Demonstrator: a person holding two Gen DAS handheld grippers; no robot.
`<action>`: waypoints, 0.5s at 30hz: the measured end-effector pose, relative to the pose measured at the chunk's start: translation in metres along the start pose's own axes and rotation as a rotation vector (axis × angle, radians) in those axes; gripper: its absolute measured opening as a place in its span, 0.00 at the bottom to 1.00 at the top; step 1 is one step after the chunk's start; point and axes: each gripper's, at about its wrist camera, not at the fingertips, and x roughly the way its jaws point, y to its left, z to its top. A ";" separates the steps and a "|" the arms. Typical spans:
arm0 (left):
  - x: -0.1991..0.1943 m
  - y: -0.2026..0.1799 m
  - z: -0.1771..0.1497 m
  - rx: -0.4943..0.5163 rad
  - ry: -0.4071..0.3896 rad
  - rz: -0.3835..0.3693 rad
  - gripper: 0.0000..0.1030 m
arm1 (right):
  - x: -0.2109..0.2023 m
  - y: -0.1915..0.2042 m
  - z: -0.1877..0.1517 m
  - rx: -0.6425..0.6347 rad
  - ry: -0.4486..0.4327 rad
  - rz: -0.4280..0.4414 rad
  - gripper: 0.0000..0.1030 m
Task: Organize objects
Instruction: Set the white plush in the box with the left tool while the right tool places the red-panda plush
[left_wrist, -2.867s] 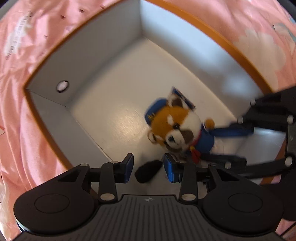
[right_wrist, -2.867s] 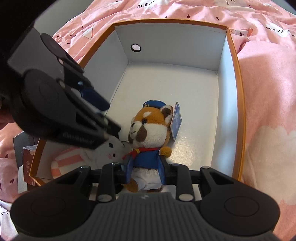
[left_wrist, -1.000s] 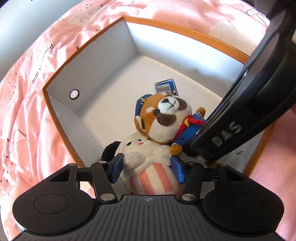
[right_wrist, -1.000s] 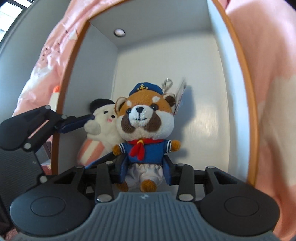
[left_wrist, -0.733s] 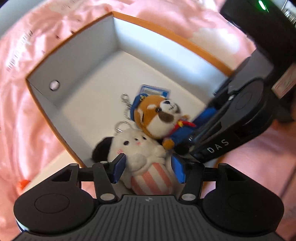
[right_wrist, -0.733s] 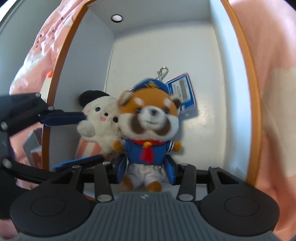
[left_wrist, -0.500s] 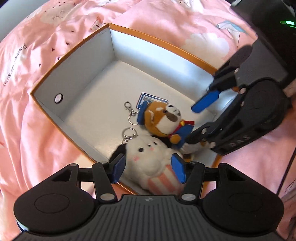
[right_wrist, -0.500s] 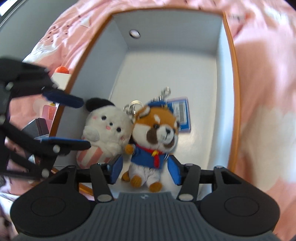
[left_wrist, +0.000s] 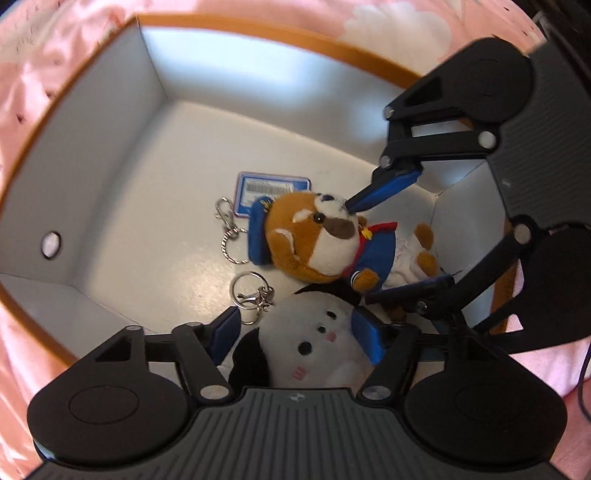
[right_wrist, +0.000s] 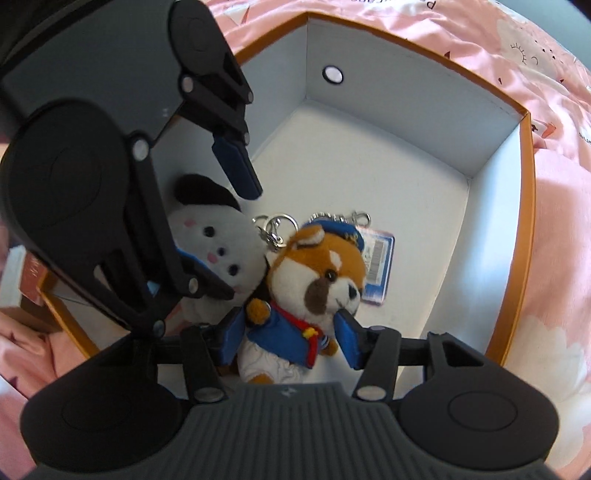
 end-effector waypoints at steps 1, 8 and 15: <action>0.004 0.004 0.001 -0.027 0.016 -0.016 0.79 | 0.002 -0.002 -0.001 0.011 0.009 -0.004 0.55; 0.005 0.006 0.007 -0.221 0.102 0.026 0.64 | 0.007 -0.032 -0.009 0.236 0.029 0.118 0.35; -0.002 0.000 0.012 -0.360 0.108 0.144 0.58 | -0.014 -0.044 -0.020 0.351 0.001 0.261 0.31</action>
